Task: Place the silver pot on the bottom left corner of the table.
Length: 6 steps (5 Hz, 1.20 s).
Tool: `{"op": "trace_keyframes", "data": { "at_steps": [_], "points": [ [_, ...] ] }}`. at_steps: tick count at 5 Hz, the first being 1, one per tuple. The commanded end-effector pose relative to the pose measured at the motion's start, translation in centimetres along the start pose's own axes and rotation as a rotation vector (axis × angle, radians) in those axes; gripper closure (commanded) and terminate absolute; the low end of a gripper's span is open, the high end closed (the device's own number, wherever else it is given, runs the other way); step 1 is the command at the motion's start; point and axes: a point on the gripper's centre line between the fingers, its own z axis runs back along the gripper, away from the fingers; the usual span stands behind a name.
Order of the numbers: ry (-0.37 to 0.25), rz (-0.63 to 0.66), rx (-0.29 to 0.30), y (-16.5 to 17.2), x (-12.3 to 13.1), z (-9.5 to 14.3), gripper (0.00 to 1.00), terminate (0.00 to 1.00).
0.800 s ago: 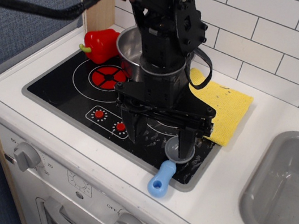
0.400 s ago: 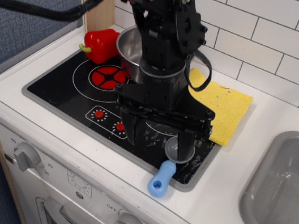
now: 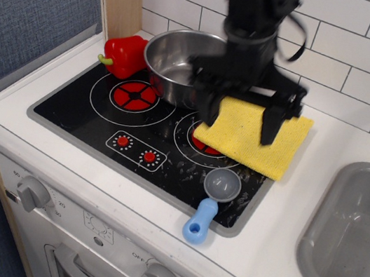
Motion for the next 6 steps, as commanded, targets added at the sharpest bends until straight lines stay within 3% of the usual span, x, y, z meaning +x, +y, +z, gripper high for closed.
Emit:
{"op": "trace_keyframes", "data": {
  "at_steps": [1,2,3,4,5,6],
  "points": [
    [-0.042,-0.115,0.108,-0.8,8.8,-1.2,0.0,0.0],
    [-0.039,-0.108,0.126,1.0,11.0,-1.2,0.0,0.0],
    [-0.032,-0.091,0.139,2.6,11.3,-1.2,0.0,0.0],
    [-0.021,-0.085,0.104,3.3,10.7,-1.0,0.0,0.0],
    [-0.01,-0.051,0.113,4.7,10.0,-1.5,0.0,0.0],
    [0.052,-0.028,0.128,5.3,9.3,-4.1,0.0,0.0]
  ]
}}
